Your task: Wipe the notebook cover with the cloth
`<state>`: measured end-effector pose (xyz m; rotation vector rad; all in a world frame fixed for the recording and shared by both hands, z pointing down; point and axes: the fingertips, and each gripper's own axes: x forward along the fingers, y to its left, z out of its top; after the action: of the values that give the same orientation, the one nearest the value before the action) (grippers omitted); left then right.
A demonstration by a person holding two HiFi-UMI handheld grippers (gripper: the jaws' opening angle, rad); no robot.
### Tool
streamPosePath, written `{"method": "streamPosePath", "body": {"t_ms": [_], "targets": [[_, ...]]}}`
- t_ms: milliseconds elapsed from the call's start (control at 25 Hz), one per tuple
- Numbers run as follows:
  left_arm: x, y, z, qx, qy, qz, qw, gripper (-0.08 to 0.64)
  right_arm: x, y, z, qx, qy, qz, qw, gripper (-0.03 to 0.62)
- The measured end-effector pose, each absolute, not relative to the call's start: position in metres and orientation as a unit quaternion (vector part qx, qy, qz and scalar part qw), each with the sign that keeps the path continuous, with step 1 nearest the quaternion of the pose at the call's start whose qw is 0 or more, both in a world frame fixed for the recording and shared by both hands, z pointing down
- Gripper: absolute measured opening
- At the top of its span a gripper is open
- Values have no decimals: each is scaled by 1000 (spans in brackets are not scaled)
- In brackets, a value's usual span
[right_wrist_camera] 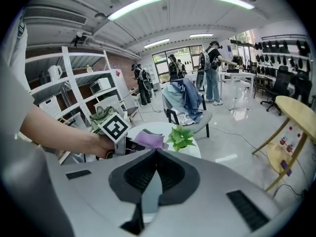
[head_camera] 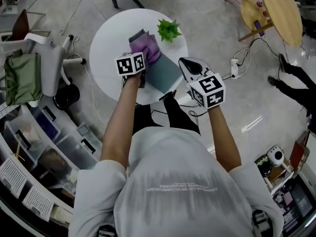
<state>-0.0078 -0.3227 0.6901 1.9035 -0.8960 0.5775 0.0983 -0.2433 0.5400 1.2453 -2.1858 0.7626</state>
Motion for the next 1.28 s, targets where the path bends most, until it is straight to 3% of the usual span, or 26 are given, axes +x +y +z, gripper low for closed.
{"method": "streamPosePath", "body": {"t_ms": [400, 1280], "targets": [[-17, -312, 693, 761, -407, 227, 451, 48, 116, -224, 541, 465, -802, 278, 254, 2], [-89, -252, 698, 714, -480, 207, 466, 48, 75, -225, 545, 395, -842, 247, 273, 2]]}}
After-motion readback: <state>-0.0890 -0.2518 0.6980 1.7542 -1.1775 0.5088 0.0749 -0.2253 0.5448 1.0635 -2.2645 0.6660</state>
